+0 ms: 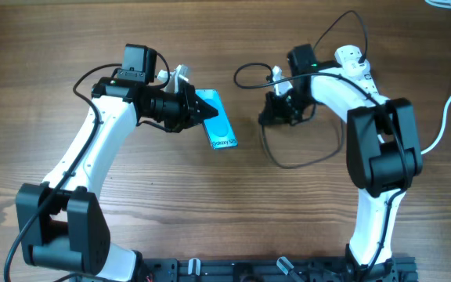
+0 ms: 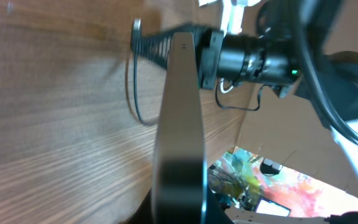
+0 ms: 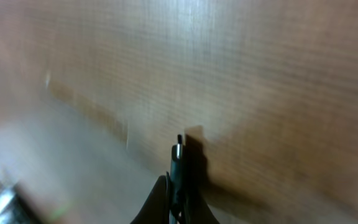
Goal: Plug charger to phone and switch on socket
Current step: 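Carry the cable plug toward the phone's bottom port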
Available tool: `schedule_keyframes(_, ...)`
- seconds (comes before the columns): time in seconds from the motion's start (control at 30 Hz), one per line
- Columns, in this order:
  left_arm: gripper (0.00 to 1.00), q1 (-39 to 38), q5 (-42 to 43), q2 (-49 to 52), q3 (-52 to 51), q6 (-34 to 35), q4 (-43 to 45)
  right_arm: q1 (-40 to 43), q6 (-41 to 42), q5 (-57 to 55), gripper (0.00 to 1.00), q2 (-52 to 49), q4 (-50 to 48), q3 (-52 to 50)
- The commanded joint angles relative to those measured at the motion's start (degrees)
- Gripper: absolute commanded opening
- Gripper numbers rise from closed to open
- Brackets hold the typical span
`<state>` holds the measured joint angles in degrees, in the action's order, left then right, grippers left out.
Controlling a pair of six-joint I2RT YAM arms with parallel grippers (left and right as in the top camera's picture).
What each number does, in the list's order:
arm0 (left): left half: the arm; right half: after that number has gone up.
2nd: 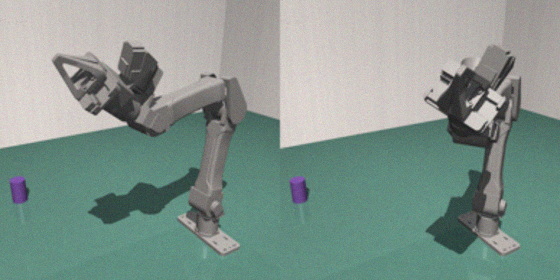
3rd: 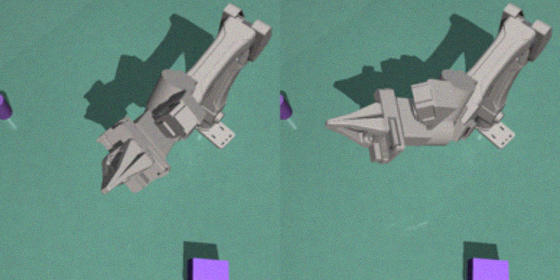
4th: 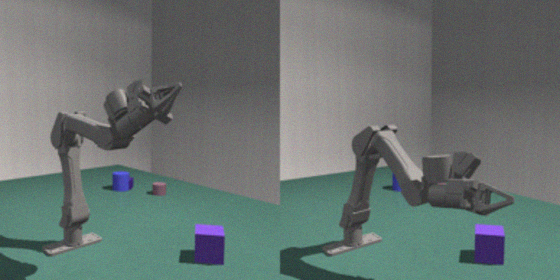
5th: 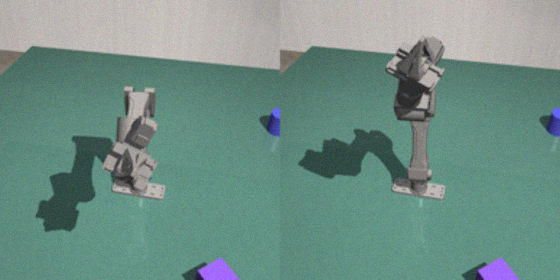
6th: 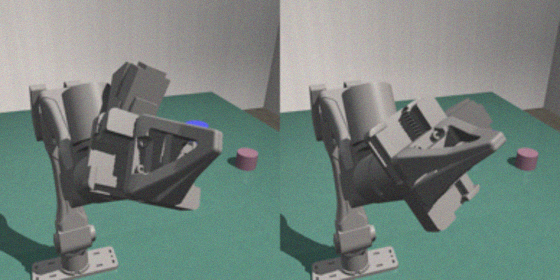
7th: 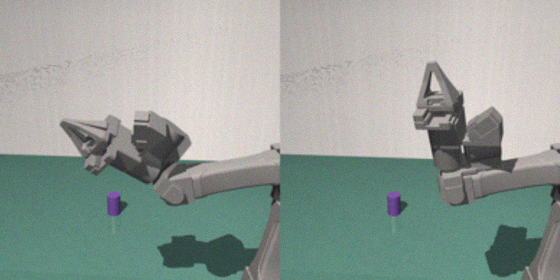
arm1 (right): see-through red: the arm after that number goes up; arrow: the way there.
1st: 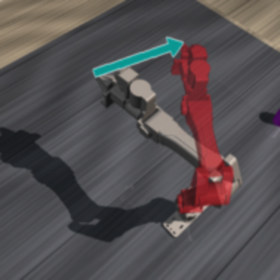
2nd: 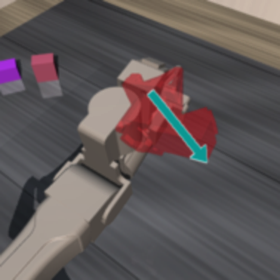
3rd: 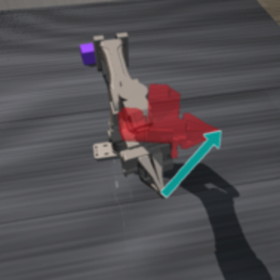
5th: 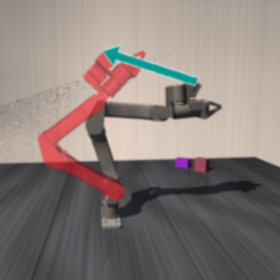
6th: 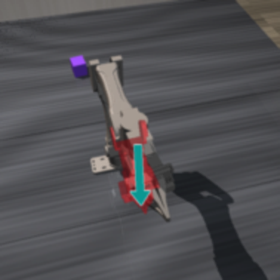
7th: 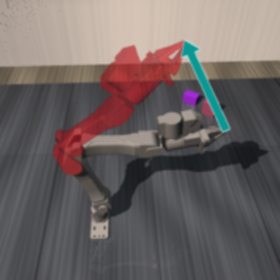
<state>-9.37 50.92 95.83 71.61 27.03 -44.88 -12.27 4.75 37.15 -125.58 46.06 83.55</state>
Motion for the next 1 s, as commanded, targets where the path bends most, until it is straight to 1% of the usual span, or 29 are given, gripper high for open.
schedule_keyframes(0.0, 0.04, 0.3, 2.3, 0.0, 0.6, -3.0, 3.2, 2.8, -11.6, 14.7, 0.04, -0.4, 5.4, -1.6)
schedule_keyframes(0.07, 0.04, 0.3, 2.5, 0.0, 0.6, -3.5, 5.7, 4.1, -17.5, 19.7, 0.04, 1.5, 9.9, -1.6)
schedule_keyframes(0.13, 0.04, 0.3, 5.2, 0.0, 0.6, -5.4, 8.9, 5.0, -23.3, 23.6, 0.04, 4.0, 15.0, -1.6)
schedule_keyframes(0.3, 0.04, 0.3, 10.8, 0.0, 0.6, -5.9, 17.3, 5.2, -34.1, 25.6, 0.04, 11.9, 27.3, -1.6)
schedule_keyframes(0.43, 0.04, 0.3, 13.8, 0.0, 0.6, -6.1, 20.5, 5.2, -48.4, 30.1, 0.04, 21.4, 39.5, -1.6)
schedule_keyframes(0.53, 0.04, 0.3, 15.9, 0.0, 0.6, -6.1, 23.4, 5.1, -56.4, 32.3, 0.05, 27.9, 44.0, -2.2)
schedule_keyframes(0.57, 0.04, 0.3, 19.5, 0.0, 0.6, -5.9, 27.7, 5.0, -58.6, 34.6, 0.04, 30.5, 43.3, -3.8)
schedule_keyframes(0.63, 0.04, 0.3, 21.1, 0.0, 0.6, -3.3, 31.6, 5.0, -60.2, 37.2, 0.04, 31.6, 42.2, -5.6)
schedule_keyframes(0.67, 0.04, 0.3, 21.1, 0.0, 0.6, -0.9, 33.6, 5.0, -61.1, 38.9, 0.04, 31.6, 41.5, -6.6)
schedule_keyframes(0.7, 0.04, 0.3, 21.1, 0.0, 0.6, 4.0, 37.6, 5.0, -61.7, 42.5, 0.04, 31.5, 38.7, -9.2)
schedule_keyframes(0.87, 0.04, 0.2, 21.0, 0.0, 0.6, 13.5, 48.1, 5.0, -61.0, 49.1, 0.05, 31.4, 28.2, -16.6)
schedule_keyframes(0.9, 0.04, 0.1, 21.0, 0.0, 0.6, 15.9, 50.1, 5.0, -60.1, 49.7, 0.04, 31.4, 26.4, -16.9)
schedule_keyframes(0.97, 0.04, -0.3, 21.1, 0.0, 0.6, 19.1, 53.0, 4.9, -53.2, 50.0, 0.05, 31.4, 19.3, -16.9)
